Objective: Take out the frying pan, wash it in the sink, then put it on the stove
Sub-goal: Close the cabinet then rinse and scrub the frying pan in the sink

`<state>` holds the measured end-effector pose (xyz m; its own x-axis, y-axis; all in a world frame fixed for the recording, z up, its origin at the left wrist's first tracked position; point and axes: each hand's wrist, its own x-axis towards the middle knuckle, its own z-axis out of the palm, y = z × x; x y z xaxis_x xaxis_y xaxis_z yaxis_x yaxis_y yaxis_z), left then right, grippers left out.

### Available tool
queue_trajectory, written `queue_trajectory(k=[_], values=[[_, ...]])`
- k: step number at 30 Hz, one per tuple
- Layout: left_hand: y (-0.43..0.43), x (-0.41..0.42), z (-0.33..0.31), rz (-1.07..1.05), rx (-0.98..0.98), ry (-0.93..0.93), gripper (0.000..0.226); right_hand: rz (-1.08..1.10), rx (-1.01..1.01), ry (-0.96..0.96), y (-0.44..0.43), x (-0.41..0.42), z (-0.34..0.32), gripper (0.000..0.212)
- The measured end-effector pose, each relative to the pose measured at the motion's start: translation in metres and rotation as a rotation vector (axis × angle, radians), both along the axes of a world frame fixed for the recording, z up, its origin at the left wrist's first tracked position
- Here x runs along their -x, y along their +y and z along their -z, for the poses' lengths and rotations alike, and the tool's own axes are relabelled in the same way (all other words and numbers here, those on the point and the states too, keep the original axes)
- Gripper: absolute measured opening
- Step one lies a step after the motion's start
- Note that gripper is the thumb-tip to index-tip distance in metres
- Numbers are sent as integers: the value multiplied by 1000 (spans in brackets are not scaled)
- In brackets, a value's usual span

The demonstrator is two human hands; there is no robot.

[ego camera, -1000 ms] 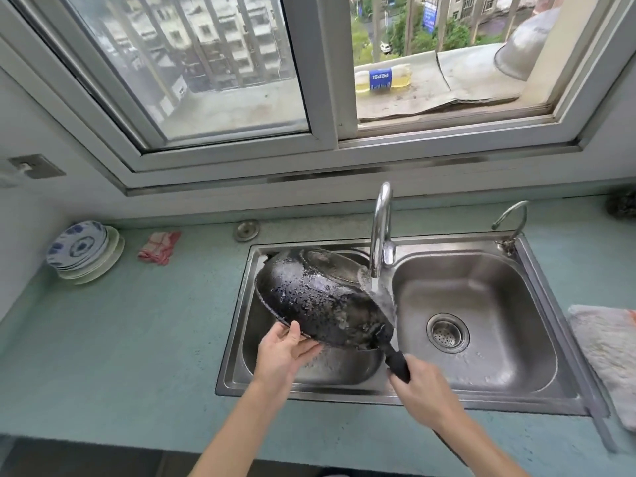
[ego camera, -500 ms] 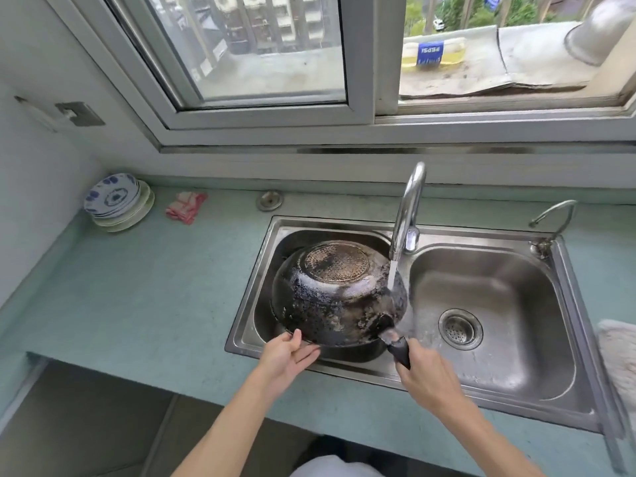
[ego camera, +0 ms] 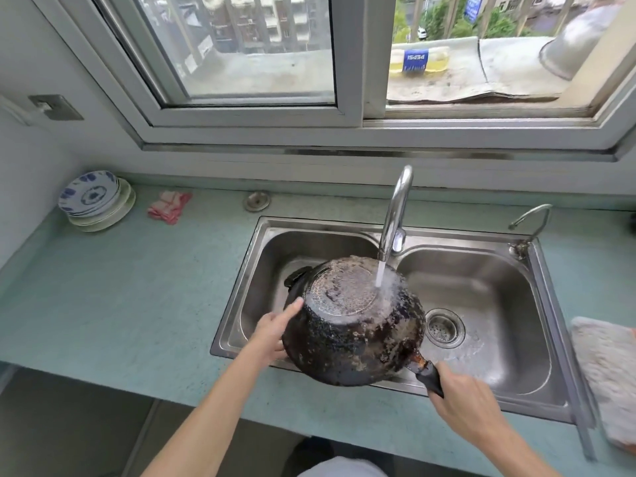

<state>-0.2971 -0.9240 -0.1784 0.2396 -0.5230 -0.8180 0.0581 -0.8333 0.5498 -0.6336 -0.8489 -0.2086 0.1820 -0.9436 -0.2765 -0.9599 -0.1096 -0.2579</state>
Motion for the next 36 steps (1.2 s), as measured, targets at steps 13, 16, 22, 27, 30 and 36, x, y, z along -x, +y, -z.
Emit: queue_trajectory(k=[13,16,22,27,30,36], values=[[-17,42,10,125,174,2,107,254,-11,8,49,12,-6,26],[-24,53,10,169,206,29,105,303,19,10,61,11,-9,33],[-40,66,14,335,185,21,131,415,30,75,75,11,-18,29],[-59,60,44,321,154,73,125,413,74,178,84,1,-16,29],[-63,54,53,344,160,60,128,464,57,123,86,-14,-20,29],[-56,47,19,445,192,30,103,524,66,139,100,-42,-36,45]])
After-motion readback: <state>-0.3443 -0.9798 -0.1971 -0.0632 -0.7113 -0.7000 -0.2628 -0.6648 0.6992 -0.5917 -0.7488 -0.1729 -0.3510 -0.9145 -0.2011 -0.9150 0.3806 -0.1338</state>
